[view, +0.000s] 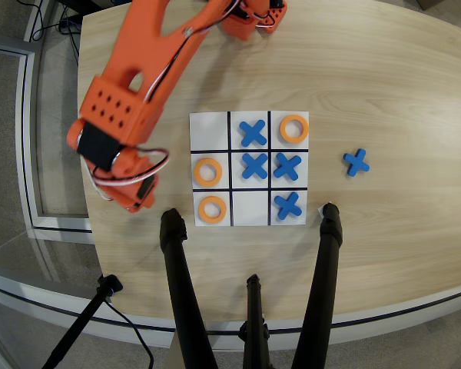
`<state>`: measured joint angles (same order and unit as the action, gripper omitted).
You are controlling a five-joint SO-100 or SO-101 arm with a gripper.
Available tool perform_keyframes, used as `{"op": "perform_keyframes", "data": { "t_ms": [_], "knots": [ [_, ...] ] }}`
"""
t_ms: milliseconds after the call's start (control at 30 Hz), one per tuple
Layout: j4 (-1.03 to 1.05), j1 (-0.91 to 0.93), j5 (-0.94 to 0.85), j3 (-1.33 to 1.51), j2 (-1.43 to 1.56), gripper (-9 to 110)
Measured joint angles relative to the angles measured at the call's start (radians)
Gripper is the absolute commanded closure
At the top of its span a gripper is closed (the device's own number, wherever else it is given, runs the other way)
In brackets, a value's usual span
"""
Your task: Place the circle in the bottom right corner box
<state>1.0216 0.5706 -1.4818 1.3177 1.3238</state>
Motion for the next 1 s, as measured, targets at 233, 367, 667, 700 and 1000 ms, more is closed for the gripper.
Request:
{"op": "perform_keyframes", "data": {
  "t_ms": [233,367,667,700,1000],
  "knots": [
    [-0.067,0.044,-0.012,-0.084,-0.204,86],
    [-0.074,0.041,-0.012,-0.084,-0.239,86],
    [-0.092,0.002,-0.012,-0.112,-0.301,86],
    [-0.092,0.002,-0.012,-0.124,-0.314,86],
    [-0.092,0.003,-0.043,-0.204,-0.38,86]
  ]
}}
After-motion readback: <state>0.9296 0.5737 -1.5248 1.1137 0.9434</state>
